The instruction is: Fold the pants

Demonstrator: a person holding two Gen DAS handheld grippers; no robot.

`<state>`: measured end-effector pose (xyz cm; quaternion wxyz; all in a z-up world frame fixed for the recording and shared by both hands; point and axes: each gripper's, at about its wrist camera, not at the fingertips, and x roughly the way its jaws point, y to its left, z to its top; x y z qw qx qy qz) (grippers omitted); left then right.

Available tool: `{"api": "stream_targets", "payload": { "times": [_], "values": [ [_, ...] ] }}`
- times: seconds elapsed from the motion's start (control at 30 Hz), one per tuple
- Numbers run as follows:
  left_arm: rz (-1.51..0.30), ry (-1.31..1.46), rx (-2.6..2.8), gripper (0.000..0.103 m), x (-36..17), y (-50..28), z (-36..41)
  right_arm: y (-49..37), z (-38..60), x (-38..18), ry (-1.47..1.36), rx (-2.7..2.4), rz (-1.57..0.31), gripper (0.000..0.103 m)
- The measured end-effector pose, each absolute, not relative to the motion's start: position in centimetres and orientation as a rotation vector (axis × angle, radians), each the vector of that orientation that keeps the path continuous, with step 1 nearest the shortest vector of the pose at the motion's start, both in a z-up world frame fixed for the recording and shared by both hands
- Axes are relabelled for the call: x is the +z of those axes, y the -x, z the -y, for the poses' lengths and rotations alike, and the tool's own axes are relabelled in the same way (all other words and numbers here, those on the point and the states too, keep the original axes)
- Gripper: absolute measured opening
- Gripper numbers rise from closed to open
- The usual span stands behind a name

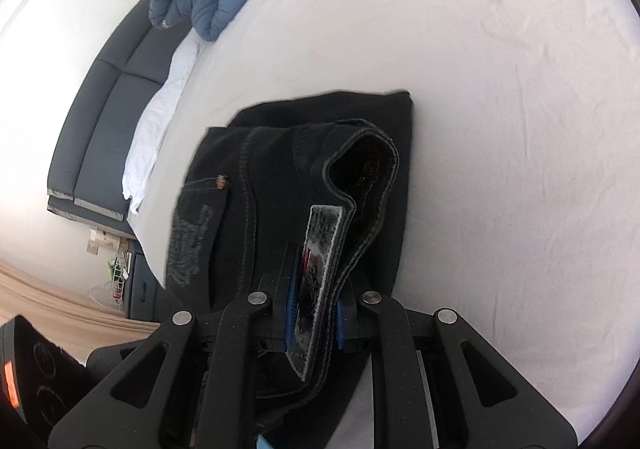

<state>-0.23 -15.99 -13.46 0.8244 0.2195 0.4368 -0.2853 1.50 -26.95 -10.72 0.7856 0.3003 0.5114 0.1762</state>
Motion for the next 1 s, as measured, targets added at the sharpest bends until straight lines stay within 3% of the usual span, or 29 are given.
{"api": "stream_targets", "payload": {
  "times": [0.03,0.17,0.27,0.33,0.47,0.6,0.7,0.73,0.77,0.8,0.83,0.9,1.0],
  "values": [
    [-0.922,-0.453,-0.608,0.027,-13.4,0.1,15.6,-1.7,27.1,-11.3,-0.662,0.388,-1.099,0.012],
    [-0.972,-0.310,-0.676,0.058,-12.2,-0.3,12.9,-1.4,28.2,-12.3,-0.766,0.435,-1.077,0.016],
    [-0.980,-0.194,-0.698,0.071,-10.5,-0.1,9.0,-0.5,29.5,-11.5,-0.800,0.392,-1.075,0.030],
    [-0.980,-0.112,-0.702,0.071,-9.3,-0.4,5.8,0.4,31.0,-10.4,-0.809,0.323,-1.041,0.053],
    [-0.980,0.029,-0.680,0.071,-8.1,-2.1,-0.7,2.1,33.4,-7.7,-0.941,0.283,-0.933,0.053],
    [-0.981,0.101,-0.644,0.071,-7.1,-4.2,-3.9,0.5,28.7,-4.9,-0.944,0.489,-0.883,0.051],
    [-0.961,0.148,-0.650,0.071,-6.7,-7.9,-6.4,-1.9,25.8,-7.1,-1.010,0.563,-0.949,0.050],
    [-0.968,0.160,-0.657,0.070,-7.0,-9.2,-6.8,-2.4,25.3,-8.4,-1.028,0.553,-0.990,0.045],
    [-0.983,0.179,-0.662,0.061,-7.6,-10.8,-7.3,-2.7,25.0,-10.4,-1.033,0.515,-1.055,0.037],
    [-1.013,0.204,-0.677,0.045,-8.0,-12.6,-7.7,-2.8,24.7,-12.5,-0.994,0.449,-1.133,0.003],
    [-1.055,0.232,-0.709,0.038,-8.5,-14.2,-7.7,-2.6,24.9,-13.8,-0.953,0.405,-1.150,0.000],
    [-1.115,0.299,-0.755,0.014,-10.6,-17.3,-7.9,-1.8,26.5,-15.7,-1.087,0.454,-1.076,0.000],
    [-1.156,0.268,-0.746,0.001,-12.9,-18.2,-7.6,-1.8,26.9,-15.5,-1.105,0.417,-1.078,0.000]
  ]
}}
